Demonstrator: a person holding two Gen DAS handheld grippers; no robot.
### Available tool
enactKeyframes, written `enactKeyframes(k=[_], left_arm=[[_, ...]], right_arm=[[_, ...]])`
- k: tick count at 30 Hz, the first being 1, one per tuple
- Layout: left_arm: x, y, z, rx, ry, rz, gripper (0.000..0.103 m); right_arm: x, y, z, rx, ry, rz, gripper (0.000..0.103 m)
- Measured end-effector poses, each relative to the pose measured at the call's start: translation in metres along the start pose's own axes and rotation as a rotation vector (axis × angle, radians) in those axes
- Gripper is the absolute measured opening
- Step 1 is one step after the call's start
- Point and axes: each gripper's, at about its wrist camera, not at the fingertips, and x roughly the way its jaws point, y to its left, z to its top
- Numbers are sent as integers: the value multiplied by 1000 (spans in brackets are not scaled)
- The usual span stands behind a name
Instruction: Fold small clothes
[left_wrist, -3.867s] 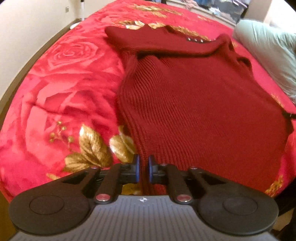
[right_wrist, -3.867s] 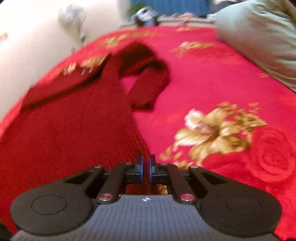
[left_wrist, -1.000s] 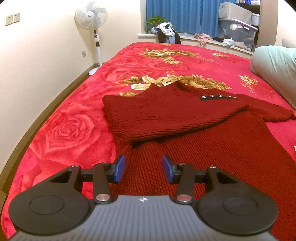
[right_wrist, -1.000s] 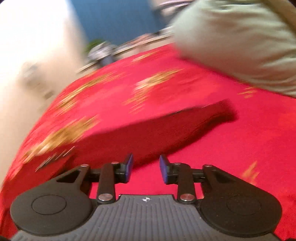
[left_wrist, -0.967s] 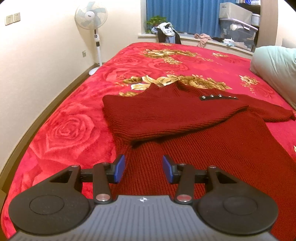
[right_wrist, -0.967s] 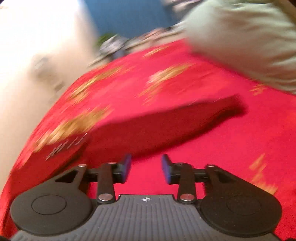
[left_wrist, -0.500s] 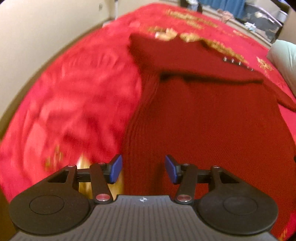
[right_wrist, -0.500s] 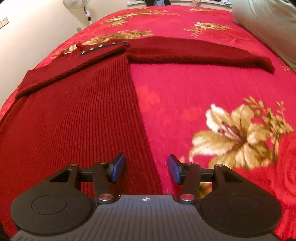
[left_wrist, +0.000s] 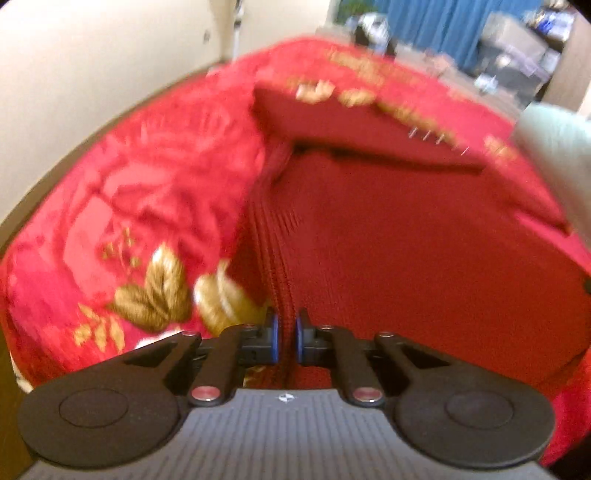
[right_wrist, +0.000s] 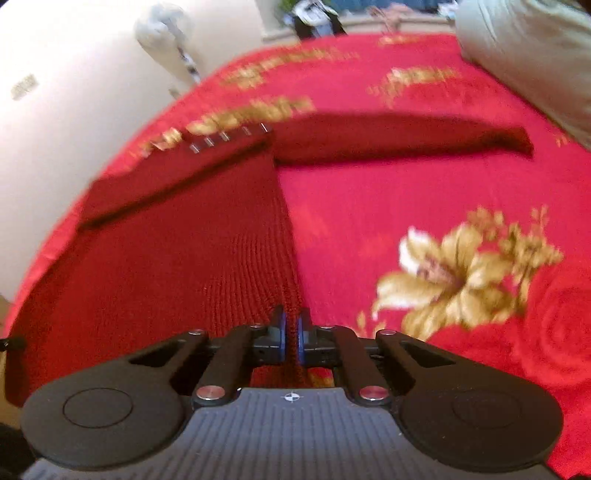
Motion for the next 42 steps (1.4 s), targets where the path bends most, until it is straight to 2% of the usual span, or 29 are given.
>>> enactKeyframes(k=[3, 6, 8, 10, 11, 12, 13, 14, 16, 18, 19, 20, 21, 22, 23, 26, 28, 31, 33, 35, 38, 40, 42], left_arm=[[-31, -2, 1, -17, -40, -56, 8], [-45, -2, -7, -42, -37, -106, 9], [-34, -1, -14, -46, 33, -93, 14], [-21, -3, -19, -13, 68, -24, 16], [-18, -4, -19, -7, 59, 20, 21], [-20, -4, -20, -11, 44, 22, 23], [-21, -6, -16, -20, 24, -4, 28], [-23, -9, -14, -26, 4, -28, 29], [-24, -22, -6, -4, -29, -47, 29], [-18, -41, 5, 36, -56, -57, 30], [-15, -51, 12, 51, -65, -67, 30], [-10, -62, 19, 67, -78, -81, 30], [-5, -74, 26, 84, -91, -90, 30], [1, -87, 33, 104, -104, -97, 30], [9, -103, 41, 131, -123, -105, 30], [34, -146, 64, 183, -180, -125, 30], [60, -177, 81, 200, -190, -144, 30], [106, -225, 105, 244, -199, -150, 31], [142, -258, 120, 280, -196, -130, 42], [177, -283, 129, 307, -181, -107, 58], [222, -310, 140, 318, -145, -23, 60], [248, -323, 145, 315, -98, -25, 60], [270, -336, 148, 368, -68, 20, 60]], right_arm=[[-36, -5, 13, -13, -29, 25, 4], [-66, -11, 22, -12, -71, -13, 4], [-71, -25, 21, 45, -79, -33, 5], [-56, -27, 15, 40, -24, -93, 7], [-48, -26, 14, 21, -3, -149, 7], [-44, -25, 12, 21, -24, -215, 11], [-44, -24, 11, 37, -73, -238, 12], [-45, -24, 11, 59, -111, -205, 12], [-36, -22, 12, 114, -138, -80, 12], [-14, -15, 11, 105, -96, 39, 20], [-1, -12, 9, 90, -58, 63, 24], [17, -9, 6, 63, 6, 55, 33], [34, -8, 1, 36, 86, 9, 33], [54, -9, -7, 16, 183, -75, 31], [60, -11, -11, 14, 189, -104, 26], [43, -8, 3, 36, 85, -52, 29], [35, -6, 9, -2, 17, -71, 33], [45, -18, 11, -2, 62, -127, 34], [52, -25, 12, 40, 99, -116, 34], [55, -28, 14, 43, 107, -107, 35], [54, -23, 15, 14, 86, -86, 35], [57, -23, 14, 2, 93, -92, 35], [61, -23, 11, -7, 109, -105, 35]])
